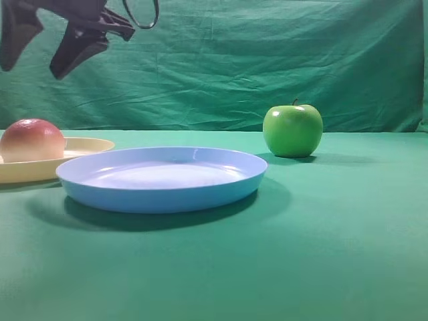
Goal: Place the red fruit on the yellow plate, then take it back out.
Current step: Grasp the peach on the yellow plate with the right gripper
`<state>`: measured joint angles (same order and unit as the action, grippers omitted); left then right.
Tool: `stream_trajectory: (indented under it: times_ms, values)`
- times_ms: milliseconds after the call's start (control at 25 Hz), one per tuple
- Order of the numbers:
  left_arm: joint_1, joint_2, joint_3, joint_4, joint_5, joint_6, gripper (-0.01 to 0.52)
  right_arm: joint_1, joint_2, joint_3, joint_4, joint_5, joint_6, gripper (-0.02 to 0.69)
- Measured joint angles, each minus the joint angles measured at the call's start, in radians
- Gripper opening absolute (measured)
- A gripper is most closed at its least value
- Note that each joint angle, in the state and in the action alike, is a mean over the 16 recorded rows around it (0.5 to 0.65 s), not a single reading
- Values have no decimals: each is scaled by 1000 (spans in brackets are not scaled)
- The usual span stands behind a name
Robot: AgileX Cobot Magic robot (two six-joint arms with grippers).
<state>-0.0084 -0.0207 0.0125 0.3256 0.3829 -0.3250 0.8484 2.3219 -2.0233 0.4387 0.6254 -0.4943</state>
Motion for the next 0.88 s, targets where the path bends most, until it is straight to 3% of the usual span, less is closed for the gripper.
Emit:
stream_trajectory:
  times_ms: [560,880]
  values:
    - [0,0,0,0,0,0,0,3,113,-2,23,-156,-47,620]
    - [0,0,0,0,0,0,0,3,139,-3,22,-167,-49,447]
